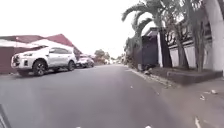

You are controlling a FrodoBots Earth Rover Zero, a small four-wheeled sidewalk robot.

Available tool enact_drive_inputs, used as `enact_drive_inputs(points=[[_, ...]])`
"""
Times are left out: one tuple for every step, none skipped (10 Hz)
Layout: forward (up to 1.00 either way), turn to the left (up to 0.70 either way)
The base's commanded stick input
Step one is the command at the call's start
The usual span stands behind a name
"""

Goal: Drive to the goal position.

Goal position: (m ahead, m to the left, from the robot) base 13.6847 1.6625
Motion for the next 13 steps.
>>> enact_drive_inputs(points=[[1.0,0.0],[1.0,0.0],[1.0,0.0],[1.0,0.0],[1.0,0.0],[1.0,0.0],[1.0,0.0],[1.0,0.0],[1.0,0.0],[1.0,0.0],[1.0,0.0],[1.0,0.0],[1.0,0.0]])
